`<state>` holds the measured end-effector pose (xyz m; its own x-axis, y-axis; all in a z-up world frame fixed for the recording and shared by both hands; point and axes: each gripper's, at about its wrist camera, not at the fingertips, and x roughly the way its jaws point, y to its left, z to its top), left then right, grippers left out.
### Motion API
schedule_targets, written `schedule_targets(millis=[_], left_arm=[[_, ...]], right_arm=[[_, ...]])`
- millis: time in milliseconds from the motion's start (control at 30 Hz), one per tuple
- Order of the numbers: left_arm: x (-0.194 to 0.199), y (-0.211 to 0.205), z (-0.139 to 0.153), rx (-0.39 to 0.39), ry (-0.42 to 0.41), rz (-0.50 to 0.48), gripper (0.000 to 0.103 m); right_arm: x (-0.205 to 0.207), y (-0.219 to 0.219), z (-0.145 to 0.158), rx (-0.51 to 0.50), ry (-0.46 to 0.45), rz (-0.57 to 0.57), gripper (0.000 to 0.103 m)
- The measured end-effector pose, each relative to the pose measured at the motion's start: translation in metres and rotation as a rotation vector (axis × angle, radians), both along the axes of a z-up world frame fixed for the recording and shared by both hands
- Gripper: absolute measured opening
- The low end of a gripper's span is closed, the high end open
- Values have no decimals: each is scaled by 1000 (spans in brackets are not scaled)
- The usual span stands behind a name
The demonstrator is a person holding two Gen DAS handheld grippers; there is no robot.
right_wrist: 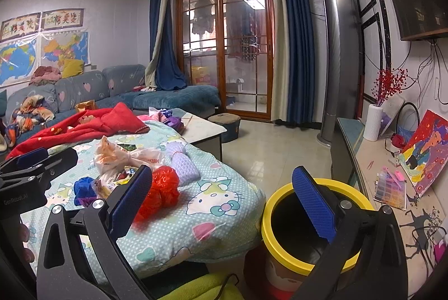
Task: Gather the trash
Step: 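Move both tools toward the trash pile on the bed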
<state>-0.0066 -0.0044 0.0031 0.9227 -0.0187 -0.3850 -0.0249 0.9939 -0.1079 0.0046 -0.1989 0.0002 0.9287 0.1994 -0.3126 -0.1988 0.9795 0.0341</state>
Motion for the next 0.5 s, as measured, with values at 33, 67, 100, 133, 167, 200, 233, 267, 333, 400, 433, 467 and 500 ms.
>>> schedule_targets(millis=[33, 67, 100, 133, 167, 200, 233, 267, 333, 400, 433, 467, 500], left_arm=[[0, 0, 0, 0, 1, 0, 92], [0, 0, 0, 0, 1, 0, 92], [0, 0, 0, 1, 0, 1, 92], [0, 0, 0, 1, 1, 2, 92], [0, 0, 0, -1, 1, 0, 92], [0, 0, 0, 0, -1, -1, 92], [0, 0, 0, 1, -1, 0, 92], [0, -1, 0, 2, 0, 0, 92], [0, 0, 0, 1, 2, 1, 92], [1, 0, 0, 2, 2, 1, 92], [1, 0, 0, 2, 2, 2, 92], [1, 1, 1, 2, 4, 5, 92], [1, 2, 0, 1, 4, 6, 92]], right_arm=[[0, 0, 0, -1, 1, -1, 97], [0, 0, 0, 0, -1, -1, 97], [0, 0, 0, 1, -1, 0, 97], [0, 0, -1, 0, -1, -2, 97], [0, 0, 0, 0, -1, -3, 97], [0, 0, -1, 1, -2, -3, 97], [0, 0, -1, 1, -1, -2, 97], [0, 0, -1, 1, 0, -1, 97], [0, 1, -1, 1, 1, 0, 97], [0, 1, -2, 1, 2, 3, 97], [0, 2, -2, 0, 5, 5, 97], [1, 3, -4, -1, 7, 7, 97], [1, 3, -4, -2, 10, 8, 97]])
